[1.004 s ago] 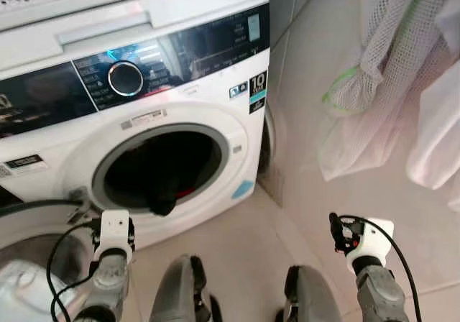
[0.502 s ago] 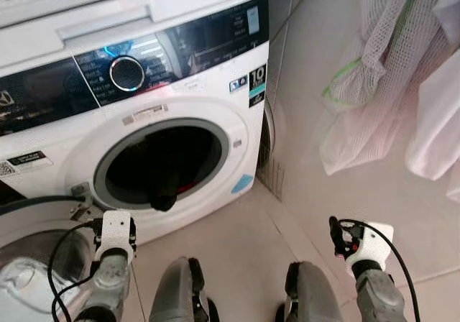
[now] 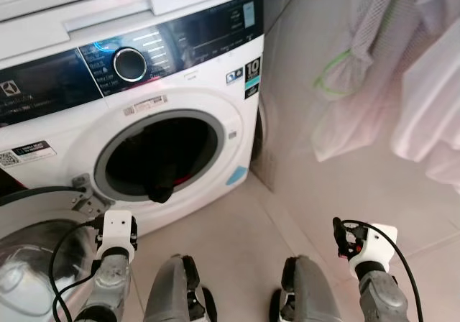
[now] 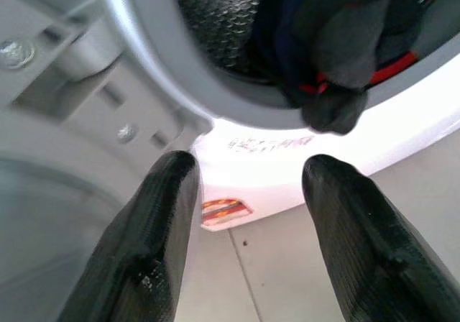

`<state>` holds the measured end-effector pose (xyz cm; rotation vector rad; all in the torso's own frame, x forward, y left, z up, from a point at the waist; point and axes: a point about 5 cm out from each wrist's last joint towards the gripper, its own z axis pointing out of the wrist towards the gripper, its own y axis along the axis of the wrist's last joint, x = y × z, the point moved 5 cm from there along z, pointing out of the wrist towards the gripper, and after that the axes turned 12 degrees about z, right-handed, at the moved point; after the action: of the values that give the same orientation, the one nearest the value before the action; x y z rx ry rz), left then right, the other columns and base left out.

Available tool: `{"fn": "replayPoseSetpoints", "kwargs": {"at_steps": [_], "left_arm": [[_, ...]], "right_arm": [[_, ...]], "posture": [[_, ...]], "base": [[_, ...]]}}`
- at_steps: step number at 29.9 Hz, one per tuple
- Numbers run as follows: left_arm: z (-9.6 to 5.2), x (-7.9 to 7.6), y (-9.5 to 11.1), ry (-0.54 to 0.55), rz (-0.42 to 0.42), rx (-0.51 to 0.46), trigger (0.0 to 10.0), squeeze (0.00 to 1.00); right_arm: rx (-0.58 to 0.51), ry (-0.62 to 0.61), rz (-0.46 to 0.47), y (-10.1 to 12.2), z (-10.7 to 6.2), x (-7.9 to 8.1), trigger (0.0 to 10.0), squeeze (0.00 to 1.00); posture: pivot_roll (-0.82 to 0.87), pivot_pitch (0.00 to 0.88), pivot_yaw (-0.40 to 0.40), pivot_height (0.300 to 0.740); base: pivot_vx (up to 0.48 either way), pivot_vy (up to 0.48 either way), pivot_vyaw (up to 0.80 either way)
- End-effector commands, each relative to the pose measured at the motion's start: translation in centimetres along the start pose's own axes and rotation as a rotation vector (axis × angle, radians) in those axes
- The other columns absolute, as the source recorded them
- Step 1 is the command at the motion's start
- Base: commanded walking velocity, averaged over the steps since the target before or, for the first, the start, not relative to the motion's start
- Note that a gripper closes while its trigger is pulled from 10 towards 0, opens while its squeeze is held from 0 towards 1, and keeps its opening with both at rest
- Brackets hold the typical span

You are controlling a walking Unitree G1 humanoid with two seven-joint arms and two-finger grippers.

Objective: Clothes washing

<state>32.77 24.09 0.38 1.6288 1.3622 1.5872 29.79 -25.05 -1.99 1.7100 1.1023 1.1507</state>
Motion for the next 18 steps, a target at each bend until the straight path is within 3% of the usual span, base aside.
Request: {"fn": "replayPoseSetpoints", "kwargs": {"at_steps": [1,10,18], "left_arm": [[-0.58,0.11,-1.34,-0.005,0.017,0.034,10.0,0.00],[-0.62,0.07,-1.39,-0.011,0.014,0.034,10.0,0.00],[-0.69,-0.16,-1.48,-0.023,0.006,0.038,10.0,0.00]], "right_arm": [[0.010,-0.005,0.011,-0.40,-0.19,-0.05,10.0,0.00],[0.016,-0.012,0.012,-0.54,-0.30,-0.28,10.0,0.00],[0.002,-0.022,0.021,-0.42,-0.40,-0.48,10.0,0.00]], "posture": [[0.04,0.213,0.054,0.599],[0.04,0.218,0.056,0.599],[0.04,0.221,0.054,0.599]], "base": [[-0.337,0.000,0.00],[-0.300,0.000,0.00],[0.000,0.000,0.00]]}}
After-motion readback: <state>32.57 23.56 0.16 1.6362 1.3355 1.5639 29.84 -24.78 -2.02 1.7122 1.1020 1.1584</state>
